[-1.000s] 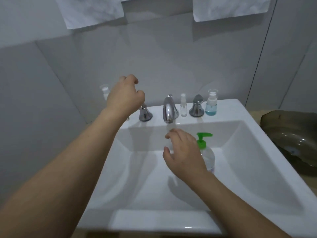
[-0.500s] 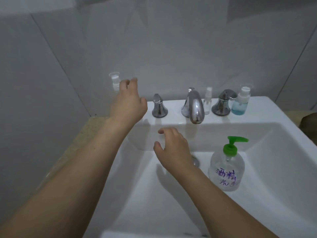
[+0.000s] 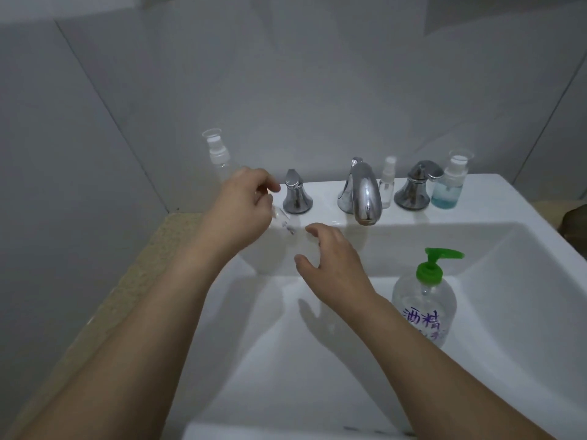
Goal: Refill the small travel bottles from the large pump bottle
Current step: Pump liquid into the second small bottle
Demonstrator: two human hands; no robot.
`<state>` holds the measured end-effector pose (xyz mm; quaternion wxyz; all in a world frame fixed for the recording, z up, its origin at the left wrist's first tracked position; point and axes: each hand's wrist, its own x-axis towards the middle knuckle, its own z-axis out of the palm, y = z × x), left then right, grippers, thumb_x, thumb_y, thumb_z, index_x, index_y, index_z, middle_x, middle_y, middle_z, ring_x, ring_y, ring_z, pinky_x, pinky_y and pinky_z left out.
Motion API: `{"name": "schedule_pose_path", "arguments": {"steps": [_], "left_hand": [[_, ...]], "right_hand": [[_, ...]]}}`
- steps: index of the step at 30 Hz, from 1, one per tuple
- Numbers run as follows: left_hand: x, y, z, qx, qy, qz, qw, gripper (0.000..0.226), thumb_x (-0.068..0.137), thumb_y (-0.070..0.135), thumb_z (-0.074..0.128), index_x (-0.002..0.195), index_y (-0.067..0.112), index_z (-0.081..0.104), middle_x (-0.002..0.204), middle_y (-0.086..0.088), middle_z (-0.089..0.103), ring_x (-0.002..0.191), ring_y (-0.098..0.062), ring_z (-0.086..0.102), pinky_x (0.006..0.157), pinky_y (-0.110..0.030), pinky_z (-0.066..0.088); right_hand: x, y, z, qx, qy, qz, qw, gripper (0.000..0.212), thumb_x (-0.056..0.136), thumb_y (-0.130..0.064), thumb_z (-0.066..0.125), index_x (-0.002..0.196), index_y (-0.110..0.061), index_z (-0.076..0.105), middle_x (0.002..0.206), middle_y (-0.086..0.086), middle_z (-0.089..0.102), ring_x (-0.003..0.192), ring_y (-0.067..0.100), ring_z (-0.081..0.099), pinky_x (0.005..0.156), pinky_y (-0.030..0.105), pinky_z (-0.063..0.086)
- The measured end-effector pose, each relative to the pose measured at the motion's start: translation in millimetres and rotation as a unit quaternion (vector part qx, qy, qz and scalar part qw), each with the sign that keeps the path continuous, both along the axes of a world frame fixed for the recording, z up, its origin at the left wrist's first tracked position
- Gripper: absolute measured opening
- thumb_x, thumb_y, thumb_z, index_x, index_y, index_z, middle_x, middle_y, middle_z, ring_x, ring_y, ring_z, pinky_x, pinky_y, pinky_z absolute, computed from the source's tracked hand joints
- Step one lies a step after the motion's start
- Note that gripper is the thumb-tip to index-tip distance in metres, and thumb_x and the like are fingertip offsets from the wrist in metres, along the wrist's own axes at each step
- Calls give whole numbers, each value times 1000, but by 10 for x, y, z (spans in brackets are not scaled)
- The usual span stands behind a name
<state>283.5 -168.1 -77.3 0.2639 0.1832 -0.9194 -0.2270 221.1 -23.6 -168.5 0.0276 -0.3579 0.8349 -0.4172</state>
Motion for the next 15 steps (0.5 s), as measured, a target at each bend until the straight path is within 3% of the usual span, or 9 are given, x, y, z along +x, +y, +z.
{"name": "schedule_pose_path", "arguments": {"steps": [3,6,11,13,15], "left_hand": [[145,104,-124,198,-21,-40,979,19,94,5,52,91,18,65,82,0,61,52,-10,55,53,-20,44],[225,155,-361,282,-38,-60,957,18,92,-3,53,89,11,64,71,-8,58,49,-15,53,56,-26,45],[153,59,-554,232,-141,-111,956,24,83,1,65,90,24,64,80,1,64,69,-15,62,74,-35,54],[93,28,-603,197,-168,-123,958,26,81,1,66,94,24,63,83,6,64,70,-14,61,72,-33,54],[71,17,-663,156,-188,-129,961,25,81,3,67,96,22,63,83,9,62,63,-5,55,62,-21,48]], "right_hand": [[17,19,59,12,-28,51,998,58,88,-34,60,139,-23,36,134,-5,46,120,15,46,102,36,38],[-11,36,24,97,-51,86,990,36,91,-34,56,125,-24,47,115,-5,57,103,17,56,86,34,46],[-75,-4,-88,178,-67,85,978,17,89,-33,56,100,-23,48,99,-2,59,89,20,57,76,34,47],[-113,-16,-123,185,-68,77,977,13,87,-29,56,94,-23,47,96,-2,58,86,21,56,71,32,44],[-147,-18,-160,198,-68,75,975,11,85,-25,56,92,-24,47,95,-2,56,87,22,55,69,30,40]]}}
